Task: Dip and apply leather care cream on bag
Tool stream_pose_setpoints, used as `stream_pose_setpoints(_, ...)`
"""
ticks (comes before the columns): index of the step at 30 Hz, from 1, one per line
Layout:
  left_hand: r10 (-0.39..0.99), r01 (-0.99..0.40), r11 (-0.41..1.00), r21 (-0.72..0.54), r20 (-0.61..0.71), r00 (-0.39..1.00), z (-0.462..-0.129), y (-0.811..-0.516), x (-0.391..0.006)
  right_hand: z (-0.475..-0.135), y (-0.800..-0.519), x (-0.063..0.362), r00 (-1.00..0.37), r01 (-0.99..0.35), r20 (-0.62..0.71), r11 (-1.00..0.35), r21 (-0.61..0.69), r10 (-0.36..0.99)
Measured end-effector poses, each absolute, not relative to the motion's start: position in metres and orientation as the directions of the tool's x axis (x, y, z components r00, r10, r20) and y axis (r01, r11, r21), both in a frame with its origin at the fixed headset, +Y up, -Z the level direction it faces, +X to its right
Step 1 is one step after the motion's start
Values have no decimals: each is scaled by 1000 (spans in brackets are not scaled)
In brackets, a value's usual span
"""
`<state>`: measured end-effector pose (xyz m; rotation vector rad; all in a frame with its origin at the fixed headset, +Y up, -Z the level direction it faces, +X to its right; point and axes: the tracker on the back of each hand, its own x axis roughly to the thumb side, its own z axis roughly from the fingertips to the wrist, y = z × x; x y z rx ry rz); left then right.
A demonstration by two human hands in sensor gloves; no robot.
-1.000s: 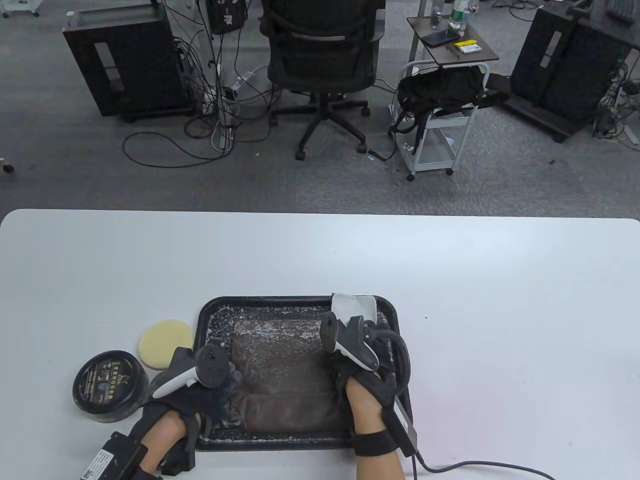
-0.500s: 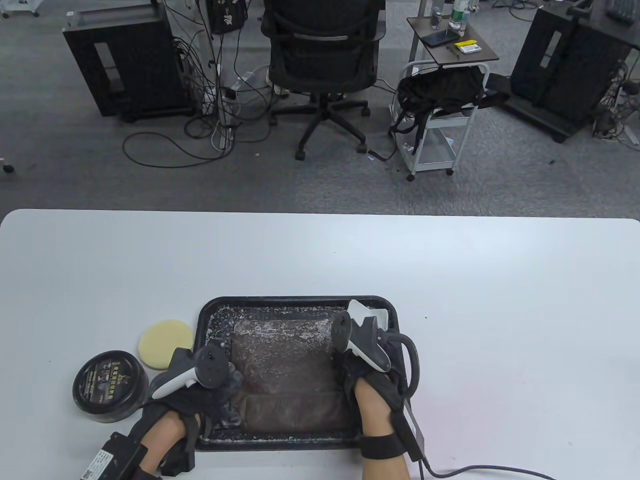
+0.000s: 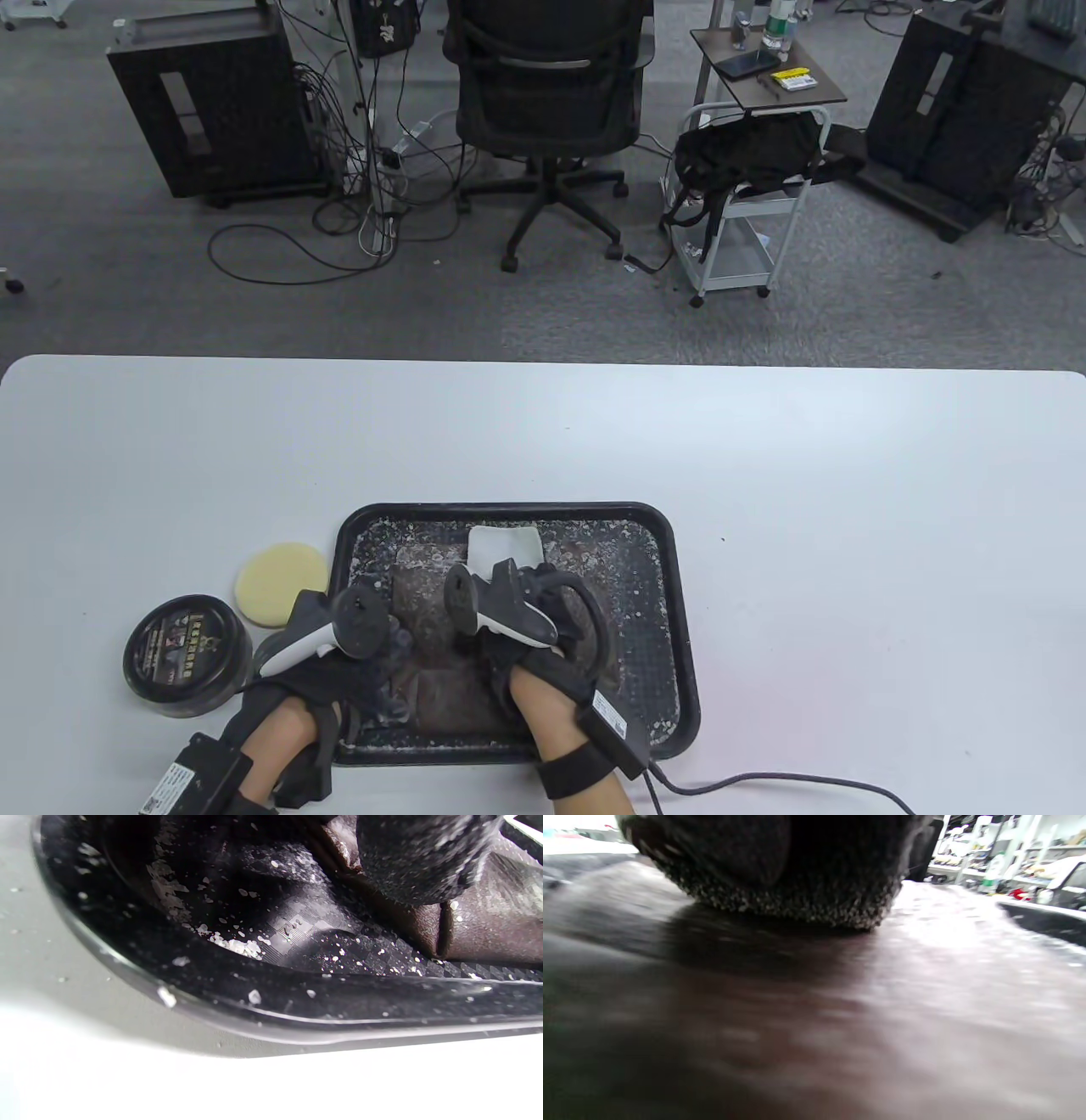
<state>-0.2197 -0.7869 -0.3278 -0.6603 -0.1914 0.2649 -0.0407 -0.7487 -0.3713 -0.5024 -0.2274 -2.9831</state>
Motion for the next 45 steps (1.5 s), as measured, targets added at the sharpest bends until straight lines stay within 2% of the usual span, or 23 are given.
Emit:
stream_pose_setpoints(3, 306, -183, 750, -636, 88, 948, -328, -787, -220, -367, -750, -61, -925, 83, 379, -987, 136, -26)
stream_pose_setpoints(5, 310, -186, 744, -642, 84, 947, -328, -788, -221, -366, -750, -71, -910, 89, 413, -990, 112, -35)
stream_pose_setpoints(8, 313, -189, 736, -650, 80, 946, -328, -788, -220, -364, -751, -81, -889, -2, 453, -992, 129, 61)
stream_pose_setpoints(15, 310, -184, 736, -651, 83, 947, -328, -788, -220, -362, -751, -83, -853, -28, 509, -985, 173, 114)
stream_pose_setpoints(17, 314, -188, 734, -652, 81, 946, -328, -788, -220, -361, -750, -79, -858, 4, 506, -985, 175, 86)
stream_pose_setpoints(23, 316, -192, 735, -650, 78, 945, -328, -789, -220, -365, -749, -57, -882, 105, 471, -975, 195, 0)
stream_pose_setpoints(35, 313, -199, 753, -628, 76, 947, -331, -787, -221, -370, -746, 8, -922, 198, 369, -962, 190, -117)
stream_pose_setpoints(41, 312, -197, 757, -622, 80, 947, -331, -787, -221, -367, -742, 48, -944, 211, 295, -960, 186, -151)
stream_pose_setpoints(45, 309, -193, 759, -622, 82, 948, -332, -787, -221, -367, -741, 67, -962, 194, 235, -953, 231, -139)
